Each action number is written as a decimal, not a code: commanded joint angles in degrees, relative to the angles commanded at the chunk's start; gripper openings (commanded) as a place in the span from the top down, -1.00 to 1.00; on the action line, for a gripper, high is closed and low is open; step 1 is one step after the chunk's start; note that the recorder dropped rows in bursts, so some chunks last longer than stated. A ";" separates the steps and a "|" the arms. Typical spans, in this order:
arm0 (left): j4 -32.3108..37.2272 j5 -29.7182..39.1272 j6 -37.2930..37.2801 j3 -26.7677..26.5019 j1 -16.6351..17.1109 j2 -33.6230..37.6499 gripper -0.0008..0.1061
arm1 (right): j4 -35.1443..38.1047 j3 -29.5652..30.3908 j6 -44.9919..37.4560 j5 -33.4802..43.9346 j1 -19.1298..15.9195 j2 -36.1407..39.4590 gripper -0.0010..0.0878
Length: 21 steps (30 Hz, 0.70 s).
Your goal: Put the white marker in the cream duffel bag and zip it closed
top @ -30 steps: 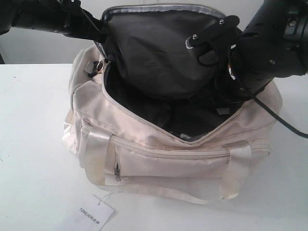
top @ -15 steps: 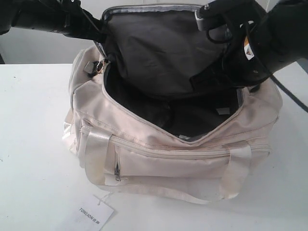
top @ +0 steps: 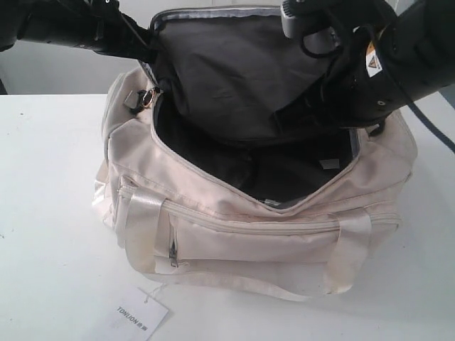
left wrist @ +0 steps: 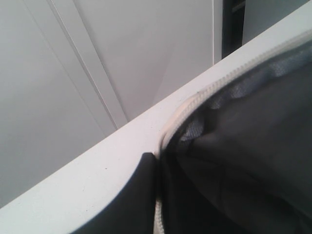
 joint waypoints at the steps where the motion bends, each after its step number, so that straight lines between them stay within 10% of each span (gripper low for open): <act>1: 0.00 0.00 0.00 0.00 0.00 0.00 0.99 | 1.84 0.00 -1.48 -0.41 -0.71 -0.51 0.98; 13: 0.00 0.00 0.00 0.00 0.00 0.00 0.99 | 35.45 0.00 -19.00 -0.96 -19.75 -1.79 0.98; 21: 0.00 0.00 0.00 0.00 0.00 0.00 0.99 | 37.34 0.00 -19.60 -0.96 -21.66 -2.03 0.98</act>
